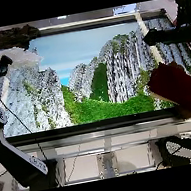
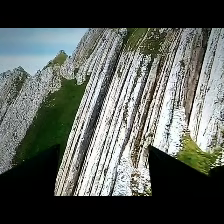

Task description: Fold the shirts.

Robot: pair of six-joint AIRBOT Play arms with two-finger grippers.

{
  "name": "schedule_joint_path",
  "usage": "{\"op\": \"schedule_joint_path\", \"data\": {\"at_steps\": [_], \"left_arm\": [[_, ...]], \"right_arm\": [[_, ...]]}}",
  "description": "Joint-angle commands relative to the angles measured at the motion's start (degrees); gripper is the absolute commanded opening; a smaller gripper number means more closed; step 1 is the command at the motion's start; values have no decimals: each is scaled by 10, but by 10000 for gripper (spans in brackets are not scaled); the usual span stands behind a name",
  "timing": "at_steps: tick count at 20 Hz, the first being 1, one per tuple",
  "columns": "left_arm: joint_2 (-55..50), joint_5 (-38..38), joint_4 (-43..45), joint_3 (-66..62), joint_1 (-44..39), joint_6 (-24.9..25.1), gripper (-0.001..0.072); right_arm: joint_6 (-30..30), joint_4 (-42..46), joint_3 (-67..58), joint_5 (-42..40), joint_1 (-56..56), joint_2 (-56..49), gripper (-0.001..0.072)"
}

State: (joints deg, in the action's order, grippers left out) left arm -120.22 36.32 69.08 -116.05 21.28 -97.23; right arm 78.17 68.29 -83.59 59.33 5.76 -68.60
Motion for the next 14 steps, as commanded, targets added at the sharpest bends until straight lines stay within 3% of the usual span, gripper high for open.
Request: {"op": "schedule_joint_path", "data": {"at_steps": [1,5,8,9,10,12,14], "left_arm": [[-23,-1,34,0,0,0,623],[-56,-55,0,-1,-3,-38,614],[-70,-143,-78,-1,-10,-39,464],[-73,-162,-90,-1,-11,-39,453],[-75,-175,-102,-1,-13,-38,296],[-75,-185,-109,-1,-14,-37,56],[-75,-189,-140,-3,-14,-35,15]], "right_arm": [[0,-24,0,-2,0,0,618],[0,-41,0,-13,0,0,618],[0,-51,0,-18,0,0,618],[0,-54,0,-18,0,0,618],[0,-56,0,-19,0,0,618],[0,-56,0,-18,0,0,618],[0,-56,0,-18,0,0,618]]}}
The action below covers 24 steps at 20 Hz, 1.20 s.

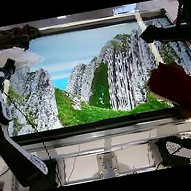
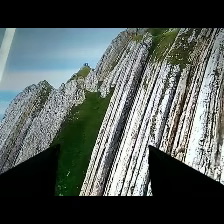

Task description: Fold the shirts.

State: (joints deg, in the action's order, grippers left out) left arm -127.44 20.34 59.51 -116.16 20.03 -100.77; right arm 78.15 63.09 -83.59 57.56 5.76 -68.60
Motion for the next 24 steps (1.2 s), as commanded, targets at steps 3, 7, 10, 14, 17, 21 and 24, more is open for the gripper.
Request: {"op": "schedule_joint_path", "data": {"at_steps": [3,7,10,14,17,21,24], "left_arm": [[1,-7,-152,-3,-2,10,14],[32,107,-211,-3,-13,144,12],[77,244,-204,-3,-51,239,12],[141,377,-200,-3,-137,263,12],[179,428,-199,-3,-226,262,12],[195,482,-193,-2,-356,229,12],[195,492,-126,0,-449,193,15]], "right_arm": [[0,-3,0,0,0,0,618],[-1,2,0,0,0,0,617],[-2,10,0,1,0,0,617],[-2,33,0,24,0,0,617],[-2,63,0,54,0,0,617],[-2,92,0,87,0,0,618],[-2,95,0,98,0,0,618]]}}
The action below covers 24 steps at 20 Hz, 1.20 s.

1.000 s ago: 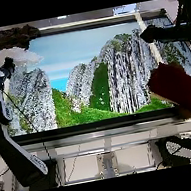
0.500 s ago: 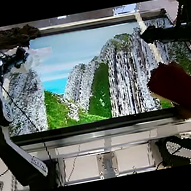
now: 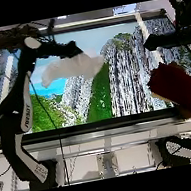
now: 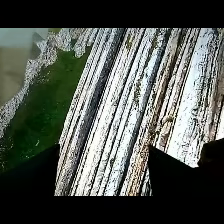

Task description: Fold the shirts.

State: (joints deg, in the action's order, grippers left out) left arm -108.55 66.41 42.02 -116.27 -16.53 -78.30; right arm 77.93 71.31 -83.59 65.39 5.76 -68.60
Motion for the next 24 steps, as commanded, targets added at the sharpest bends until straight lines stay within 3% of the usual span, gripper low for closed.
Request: {"op": "schedule_joint_path", "data": {"at_steps": [1,2,3,4,6,9,12,16,21,24], "left_arm": [[6,33,66,1,-110,-31,31],[6,30,80,0,-129,-27,172],[7,21,94,0,-140,-8,525],[7,14,110,-2,-143,-3,703],[9,9,169,-8,-130,-22,698],[9,57,293,-2,-106,-106,696],[-3,123,425,24,-102,-108,696],[-12,102,581,24,-96,-104,696],[-13,89,584,24,-37,-139,695],[-14,81,501,24,22,-141,695]], "right_arm": [[0,12,0,24,0,0,618],[-2,12,0,31,0,0,618],[-12,12,0,40,0,0,618],[-23,12,0,52,0,0,618],[-30,14,0,77,0,0,618],[-32,14,0,89,0,-1,618],[-32,-32,9,80,0,-17,618],[-62,-188,109,18,-27,-63,618],[-64,-200,161,-93,-133,-155,618],[-59,-198,161,-155,-177,-202,618]]}}
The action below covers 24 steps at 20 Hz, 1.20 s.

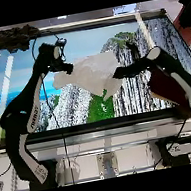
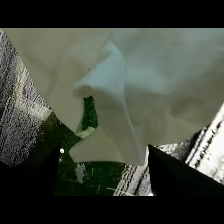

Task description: Fold the shirts.

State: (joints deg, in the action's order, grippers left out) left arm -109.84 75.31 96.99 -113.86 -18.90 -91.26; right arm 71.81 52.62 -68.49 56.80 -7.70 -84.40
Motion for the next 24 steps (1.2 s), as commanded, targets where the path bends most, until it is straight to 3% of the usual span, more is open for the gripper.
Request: {"op": "schedule_joint_path", "data": {"at_steps": [1,6,10,13,14,16,17,18,24], "left_arm": [[-3,-15,-81,0,63,-11,695],[-45,-38,-229,0,138,-8,695],[-89,-55,-234,0,149,-8,696],[-103,-90,-246,0,149,-9,681],[-105,-95,-253,0,149,-9,531],[-108,-96,-270,0,149,0,72],[-109,-94,-282,0,149,9,15],[-109,-92,-300,0,149,18,16],[-63,-78,-354,-55,160,19,15]], "right_arm": [[6,-11,10,-89,-49,-54,618],[38,6,10,-140,-51,-64,617],[49,8,10,-140,-51,-69,600],[49,6,10,-140,-52,-75,350],[49,4,10,-142,-52,-78,315],[49,-10,10,-143,-52,-89,313],[49,-14,10,-143,-52,-96,271],[49,-14,10,-143,-52,-102,42],[47,17,-50,-92,-13,-76,22]]}}
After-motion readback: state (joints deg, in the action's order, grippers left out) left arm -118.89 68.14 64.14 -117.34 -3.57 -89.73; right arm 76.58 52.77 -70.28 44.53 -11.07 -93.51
